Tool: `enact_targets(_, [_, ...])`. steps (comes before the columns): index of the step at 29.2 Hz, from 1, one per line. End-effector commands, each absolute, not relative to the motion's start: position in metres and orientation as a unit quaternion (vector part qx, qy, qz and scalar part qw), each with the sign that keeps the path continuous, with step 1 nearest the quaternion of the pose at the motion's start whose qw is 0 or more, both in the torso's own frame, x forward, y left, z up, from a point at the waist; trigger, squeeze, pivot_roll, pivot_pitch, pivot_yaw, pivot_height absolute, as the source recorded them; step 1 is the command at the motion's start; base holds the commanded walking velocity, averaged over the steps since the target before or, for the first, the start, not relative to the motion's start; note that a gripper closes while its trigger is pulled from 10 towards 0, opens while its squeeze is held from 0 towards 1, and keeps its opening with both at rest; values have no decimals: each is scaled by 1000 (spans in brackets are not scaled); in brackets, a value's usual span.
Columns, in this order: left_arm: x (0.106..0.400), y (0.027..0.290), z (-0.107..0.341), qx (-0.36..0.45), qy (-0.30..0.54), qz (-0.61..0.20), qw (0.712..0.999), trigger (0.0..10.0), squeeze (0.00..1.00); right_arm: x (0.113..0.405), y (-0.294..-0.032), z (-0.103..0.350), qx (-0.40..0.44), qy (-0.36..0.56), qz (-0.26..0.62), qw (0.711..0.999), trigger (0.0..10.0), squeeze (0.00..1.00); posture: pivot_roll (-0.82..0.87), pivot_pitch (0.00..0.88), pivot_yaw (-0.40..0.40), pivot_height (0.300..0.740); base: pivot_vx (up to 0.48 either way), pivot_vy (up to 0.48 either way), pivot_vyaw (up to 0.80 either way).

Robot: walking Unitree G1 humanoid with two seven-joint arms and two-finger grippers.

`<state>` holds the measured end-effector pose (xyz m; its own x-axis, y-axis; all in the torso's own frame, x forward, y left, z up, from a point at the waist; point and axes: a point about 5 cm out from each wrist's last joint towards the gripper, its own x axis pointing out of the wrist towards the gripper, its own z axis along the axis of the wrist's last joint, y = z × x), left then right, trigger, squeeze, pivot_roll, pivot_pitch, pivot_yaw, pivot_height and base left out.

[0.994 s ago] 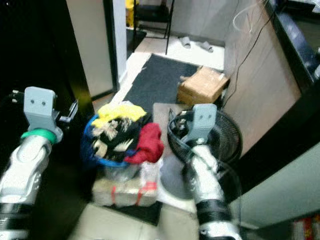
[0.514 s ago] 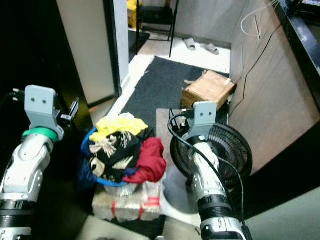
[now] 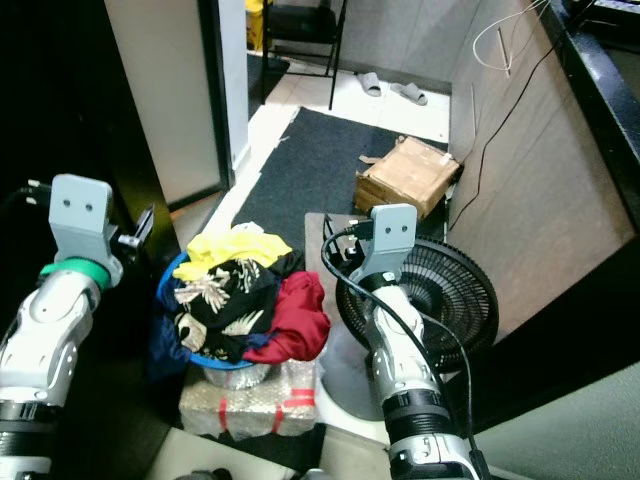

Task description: Clothes washing

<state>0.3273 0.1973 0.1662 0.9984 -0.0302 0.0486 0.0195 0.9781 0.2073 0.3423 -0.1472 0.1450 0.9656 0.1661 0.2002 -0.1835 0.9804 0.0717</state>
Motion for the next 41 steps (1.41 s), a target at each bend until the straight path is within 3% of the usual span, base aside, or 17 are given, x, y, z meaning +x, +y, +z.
enact_targets(1, [325, 197, 151, 102, 11, -30, 994, 10000, 0, 340, -154, 137, 40, -86, 78, 992, 10000, 0, 24, 48, 9, 740, 0, 0, 0])
enact_targets(9, [309, 195, 116, 104, 94, -115, 983, 10000, 0, 341, -168, 133, 24, -76, 58, 995, 10000, 0, 18, 68, 16, 740, 0, 0, 0])
enact_targets(17, [312, 198, 85, 108, 156, -102, 976, 10000, 0, 339, -184, 130, 6, -67, 33, 997, 10000, 0, -8, 140, 31, 740, 0, 0, 0])
enact_targets(27, [326, 190, 82, 110, 172, -119, 972, 10000, 0, 340, -202, 137, -12, -73, 8, 997, 10000, 0, -31, 199, 52, 740, 0, 0, 0])
enact_targets(32, [333, 176, 86, 116, 171, -152, 966, 10000, 0, 335, -216, 143, -27, -80, -9, 996, 10000, 0, -53, 273, 71, 740, 0, 0, 0])
enact_targets(41, [346, 167, 89, 139, 164, -157, 964, 10000, 0, 333, -220, 144, -35, -78, -15, 996, 10000, 0, -56, 340, 87, 740, 0, 0, 0])
